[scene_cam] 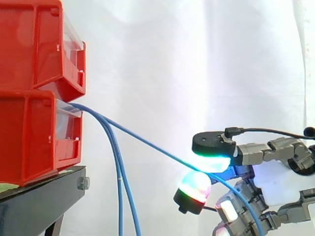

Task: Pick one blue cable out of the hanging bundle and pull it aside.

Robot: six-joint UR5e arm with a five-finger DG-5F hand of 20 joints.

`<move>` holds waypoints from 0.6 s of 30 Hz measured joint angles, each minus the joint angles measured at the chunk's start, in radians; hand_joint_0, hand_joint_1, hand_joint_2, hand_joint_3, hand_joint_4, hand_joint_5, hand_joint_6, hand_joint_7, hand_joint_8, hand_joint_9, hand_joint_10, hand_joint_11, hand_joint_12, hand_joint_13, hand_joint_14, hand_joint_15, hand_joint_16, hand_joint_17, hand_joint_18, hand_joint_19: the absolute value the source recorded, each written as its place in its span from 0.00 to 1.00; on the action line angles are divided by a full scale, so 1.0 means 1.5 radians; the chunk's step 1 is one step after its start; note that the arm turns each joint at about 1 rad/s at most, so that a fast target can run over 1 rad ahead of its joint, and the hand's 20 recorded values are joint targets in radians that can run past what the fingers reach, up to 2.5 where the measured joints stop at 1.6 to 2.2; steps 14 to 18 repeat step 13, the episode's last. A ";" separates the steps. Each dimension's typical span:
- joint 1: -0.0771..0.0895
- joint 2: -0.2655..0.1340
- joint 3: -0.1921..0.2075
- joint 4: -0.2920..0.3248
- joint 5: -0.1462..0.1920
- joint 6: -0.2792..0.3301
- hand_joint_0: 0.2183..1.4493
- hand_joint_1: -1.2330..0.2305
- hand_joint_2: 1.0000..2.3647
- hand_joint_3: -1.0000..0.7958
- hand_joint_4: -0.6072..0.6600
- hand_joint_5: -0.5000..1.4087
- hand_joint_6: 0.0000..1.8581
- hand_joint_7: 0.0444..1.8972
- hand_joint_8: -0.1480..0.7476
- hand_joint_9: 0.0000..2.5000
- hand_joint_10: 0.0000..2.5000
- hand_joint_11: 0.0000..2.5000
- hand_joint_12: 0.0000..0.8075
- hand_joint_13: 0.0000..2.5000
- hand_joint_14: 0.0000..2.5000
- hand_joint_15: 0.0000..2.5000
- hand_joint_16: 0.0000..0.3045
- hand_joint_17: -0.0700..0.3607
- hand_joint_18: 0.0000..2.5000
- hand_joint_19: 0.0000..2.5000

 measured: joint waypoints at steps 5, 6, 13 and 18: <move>0.000 0.000 0.000 0.000 0.000 0.000 0.21 0.29 0.38 0.53 0.34 0.25 0.48 0.59 0.42 0.51 0.01 0.18 0.39 0.42 0.01 0.20 0.18 0.45 0.34 0.13; 0.000 0.000 0.000 0.000 0.000 0.000 0.21 0.29 0.38 0.53 0.34 0.25 0.47 0.59 0.42 0.51 0.01 0.19 0.39 0.42 0.01 0.20 0.18 0.45 0.34 0.13; 0.000 0.000 0.000 0.000 0.000 0.000 0.21 0.29 0.38 0.53 0.34 0.25 0.47 0.59 0.42 0.51 0.01 0.19 0.39 0.42 0.01 0.20 0.18 0.45 0.34 0.13; 0.000 0.000 0.000 0.000 0.000 0.000 0.21 0.29 0.38 0.53 0.34 0.25 0.47 0.59 0.42 0.51 0.01 0.19 0.39 0.42 0.01 0.20 0.18 0.45 0.34 0.13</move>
